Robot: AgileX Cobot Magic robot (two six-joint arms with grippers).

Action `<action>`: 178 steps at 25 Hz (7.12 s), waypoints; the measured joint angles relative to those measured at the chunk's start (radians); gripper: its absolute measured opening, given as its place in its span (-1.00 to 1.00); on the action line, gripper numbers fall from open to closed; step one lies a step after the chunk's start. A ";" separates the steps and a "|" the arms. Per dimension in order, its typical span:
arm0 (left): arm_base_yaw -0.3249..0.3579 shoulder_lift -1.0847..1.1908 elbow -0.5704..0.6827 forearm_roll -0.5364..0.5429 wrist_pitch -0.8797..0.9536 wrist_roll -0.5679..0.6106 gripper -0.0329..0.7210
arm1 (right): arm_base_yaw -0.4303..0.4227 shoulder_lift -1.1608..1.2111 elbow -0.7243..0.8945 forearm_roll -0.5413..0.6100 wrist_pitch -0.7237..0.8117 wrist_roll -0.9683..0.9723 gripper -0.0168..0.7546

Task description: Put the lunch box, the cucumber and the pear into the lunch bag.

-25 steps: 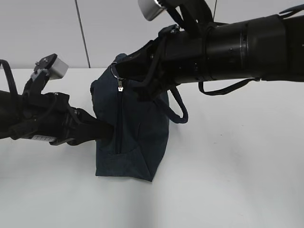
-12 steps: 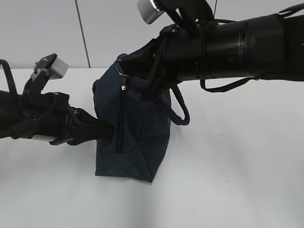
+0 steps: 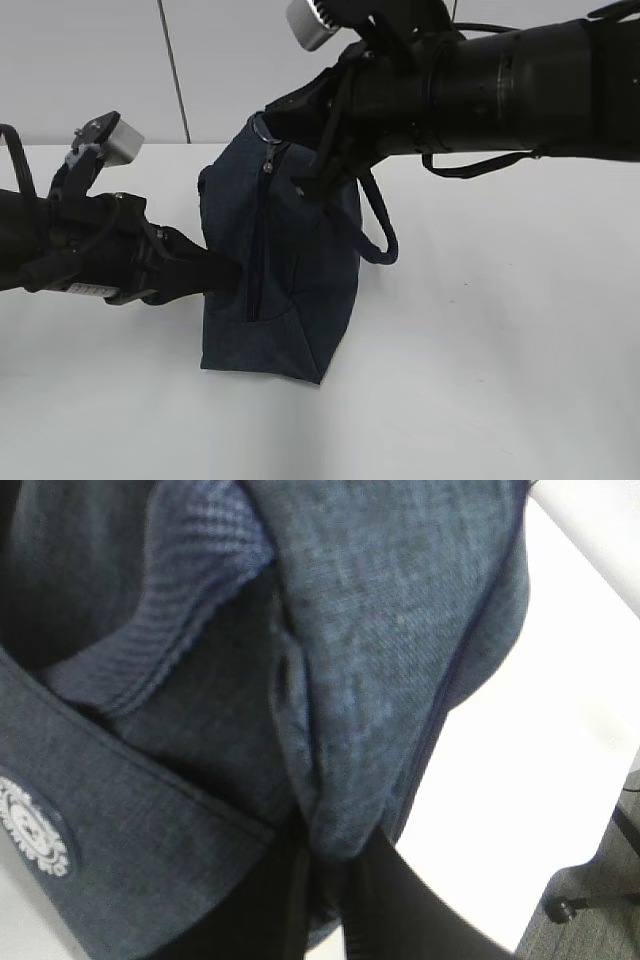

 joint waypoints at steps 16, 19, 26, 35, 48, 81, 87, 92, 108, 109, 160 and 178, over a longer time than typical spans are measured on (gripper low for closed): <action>0.000 0.000 0.000 0.002 -0.006 -0.003 -0.89 | -0.075 0.118 -0.121 0.010 0.002 -0.010 -0.96; 0.000 0.004 0.000 0.006 -0.006 -0.003 -0.89 | -0.089 0.155 -0.148 0.012 0.010 -0.010 -0.96; 0.000 0.006 0.000 0.017 -0.007 -0.003 -0.89 | -0.121 0.244 -0.224 0.018 0.019 -0.010 -0.96; 0.000 0.006 0.001 0.021 -0.007 -0.003 -0.89 | -0.163 0.346 -0.332 0.019 0.019 -0.010 -0.96; 0.000 0.006 0.001 0.023 -0.008 -0.003 -0.89 | -0.184 0.514 -0.468 0.026 -0.037 -0.010 -0.96; 0.000 0.007 0.001 0.024 -0.035 -0.003 -0.89 | -0.387 0.593 -0.480 -0.019 0.338 0.611 -0.96; 0.000 0.007 0.001 0.023 -0.035 -0.003 -0.89 | -0.433 0.605 -0.480 -0.035 0.422 0.679 -0.96; 0.000 0.007 0.001 0.023 -0.040 -0.003 -0.89 | -0.467 0.648 -0.483 -0.015 0.533 0.752 -0.96; 0.000 0.008 0.005 0.005 -0.038 -0.003 -0.89 | -0.508 0.757 -0.508 0.024 0.779 0.808 -0.96; 0.000 0.008 0.007 -0.002 -0.036 -0.003 -0.88 | -0.510 0.757 -0.515 0.022 0.795 0.808 -0.96; 0.000 0.218 -0.608 0.175 -0.196 -0.196 0.08 | -0.510 0.757 -0.530 0.009 0.831 0.833 -0.96; 0.000 0.413 -1.034 0.868 0.245 -0.903 0.04 | -0.510 0.757 -0.530 0.009 0.831 0.833 -0.96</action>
